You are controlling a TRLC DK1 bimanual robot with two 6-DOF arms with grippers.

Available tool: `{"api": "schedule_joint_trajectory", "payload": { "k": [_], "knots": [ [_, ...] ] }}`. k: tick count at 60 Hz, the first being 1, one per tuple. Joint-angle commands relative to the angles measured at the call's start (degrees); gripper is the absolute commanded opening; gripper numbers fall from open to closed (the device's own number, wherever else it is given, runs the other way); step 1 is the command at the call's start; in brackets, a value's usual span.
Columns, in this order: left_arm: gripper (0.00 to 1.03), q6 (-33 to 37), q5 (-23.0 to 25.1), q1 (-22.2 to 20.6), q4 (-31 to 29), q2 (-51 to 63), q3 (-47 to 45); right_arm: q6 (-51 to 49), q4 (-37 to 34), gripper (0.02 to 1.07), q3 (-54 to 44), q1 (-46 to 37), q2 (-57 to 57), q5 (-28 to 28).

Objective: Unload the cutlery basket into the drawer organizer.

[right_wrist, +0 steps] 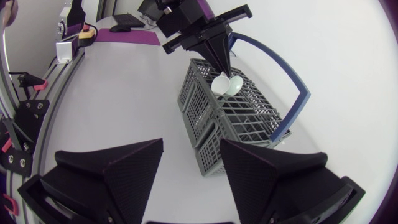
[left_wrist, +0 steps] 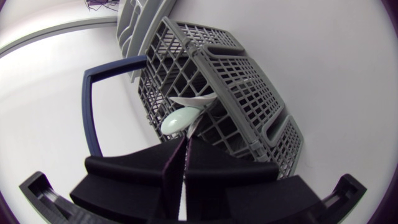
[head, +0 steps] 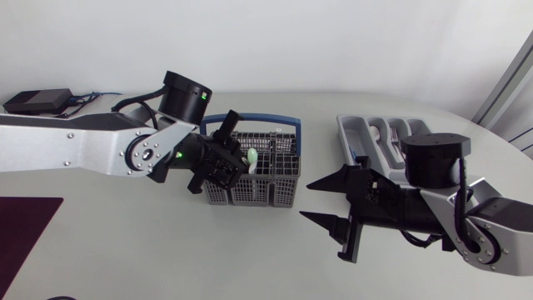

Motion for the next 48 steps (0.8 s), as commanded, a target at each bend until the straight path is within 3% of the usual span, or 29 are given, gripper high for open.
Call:
{"api": "schedule_joint_trajectory", "payload": {
  "k": [1,48],
  "knots": [
    [0.10,1.81,0.20,0.53,-0.38,-1.18,-0.71,1.17,0.75,0.69,-1.64,0.64,0.36,0.46],
    [0.09,-3.20,2.84,0.88,-2.05,-5.58,0.09,0.99,0.13,0.69,-2.08,1.78,-1.04,1.43]
  ]
}}
